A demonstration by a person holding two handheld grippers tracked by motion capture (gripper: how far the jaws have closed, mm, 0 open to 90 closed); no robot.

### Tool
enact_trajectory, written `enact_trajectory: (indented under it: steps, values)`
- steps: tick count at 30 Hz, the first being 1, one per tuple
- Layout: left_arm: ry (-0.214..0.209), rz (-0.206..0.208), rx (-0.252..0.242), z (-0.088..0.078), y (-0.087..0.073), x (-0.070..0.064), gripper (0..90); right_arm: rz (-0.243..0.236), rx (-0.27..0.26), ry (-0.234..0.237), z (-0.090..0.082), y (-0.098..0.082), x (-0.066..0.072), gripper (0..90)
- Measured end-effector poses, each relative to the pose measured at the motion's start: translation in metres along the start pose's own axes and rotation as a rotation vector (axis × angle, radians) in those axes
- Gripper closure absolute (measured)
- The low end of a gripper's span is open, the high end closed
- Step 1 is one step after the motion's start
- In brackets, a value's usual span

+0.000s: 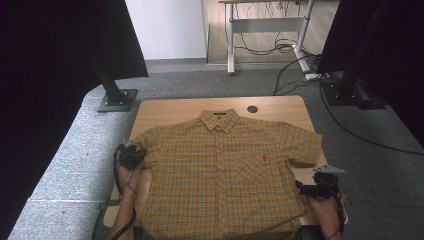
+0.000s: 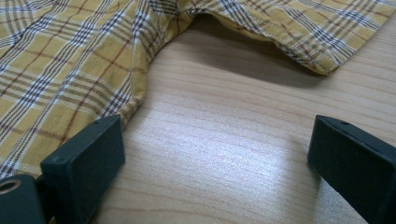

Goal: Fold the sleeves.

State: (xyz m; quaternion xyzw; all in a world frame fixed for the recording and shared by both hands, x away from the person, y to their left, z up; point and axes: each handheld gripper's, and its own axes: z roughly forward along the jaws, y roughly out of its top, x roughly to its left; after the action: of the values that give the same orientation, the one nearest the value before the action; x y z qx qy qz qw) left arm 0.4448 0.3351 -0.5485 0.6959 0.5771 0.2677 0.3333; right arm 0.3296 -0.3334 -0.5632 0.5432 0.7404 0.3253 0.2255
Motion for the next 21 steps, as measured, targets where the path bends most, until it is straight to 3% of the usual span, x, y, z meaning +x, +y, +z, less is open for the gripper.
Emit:
enact_trajectory:
  steps: [7,11,18,19,21]
  values:
    - [-0.047,-0.033,-0.056,-0.010,0.005,0.000,86.8,-0.001,0.000,0.001,0.000,0.000,0.000,3.4]
    - [-0.084,-0.033,-0.094,-0.017,0.011,-0.007,86.7,-0.001,0.000,0.001,0.000,0.000,0.000,3.3]
    - [-0.161,0.017,-0.136,-0.024,0.028,-0.040,86.7,-0.003,0.000,0.003,0.000,0.000,0.000,3.4]
    - [-0.161,0.017,-0.136,-0.024,0.028,-0.040,86.7,-0.003,0.000,0.003,0.000,0.000,0.000,3.4]
    - [-0.188,0.055,-0.140,-0.023,0.034,-0.058,86.7,-0.004,0.000,0.004,0.000,0.000,0.000,3.4]
